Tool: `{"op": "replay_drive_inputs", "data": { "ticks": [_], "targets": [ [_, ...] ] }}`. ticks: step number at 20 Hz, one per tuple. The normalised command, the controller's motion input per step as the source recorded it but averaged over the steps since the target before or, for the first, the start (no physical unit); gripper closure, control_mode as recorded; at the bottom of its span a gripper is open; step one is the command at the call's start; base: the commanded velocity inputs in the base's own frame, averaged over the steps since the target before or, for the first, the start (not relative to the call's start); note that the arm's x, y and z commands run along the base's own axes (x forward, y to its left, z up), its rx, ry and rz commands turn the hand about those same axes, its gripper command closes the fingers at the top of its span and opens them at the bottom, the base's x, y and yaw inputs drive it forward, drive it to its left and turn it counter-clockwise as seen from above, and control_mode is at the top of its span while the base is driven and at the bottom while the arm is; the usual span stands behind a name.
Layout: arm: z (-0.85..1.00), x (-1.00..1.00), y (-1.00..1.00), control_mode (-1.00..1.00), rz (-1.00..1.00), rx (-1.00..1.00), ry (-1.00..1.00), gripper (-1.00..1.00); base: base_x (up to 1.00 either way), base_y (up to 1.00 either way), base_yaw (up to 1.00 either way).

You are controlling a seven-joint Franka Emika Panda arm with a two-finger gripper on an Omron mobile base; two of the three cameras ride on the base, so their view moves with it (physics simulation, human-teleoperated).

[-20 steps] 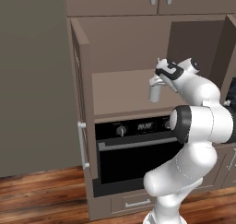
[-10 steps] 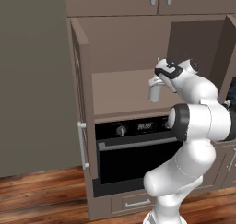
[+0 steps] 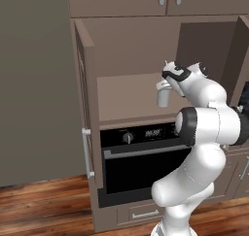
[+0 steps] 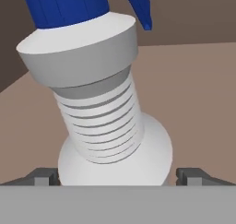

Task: Open the cabinet. Pick the spray and place it next to the sink. Then close the cabinet.

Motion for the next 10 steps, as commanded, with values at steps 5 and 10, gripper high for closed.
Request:
{"op": "replay_drive_inputs", "data": {
  "ticks": [5,10],
  "targets": [
    [0.00,0.00,0.00,-1.00,0.00,0.00,0.00,-1.00,0.00,0.00,0.00],
    [0.00,0.00,0.00,-1.00,0.00,0.00,0.00,1.00,0.00,0.00,0.00]
  ]
}}
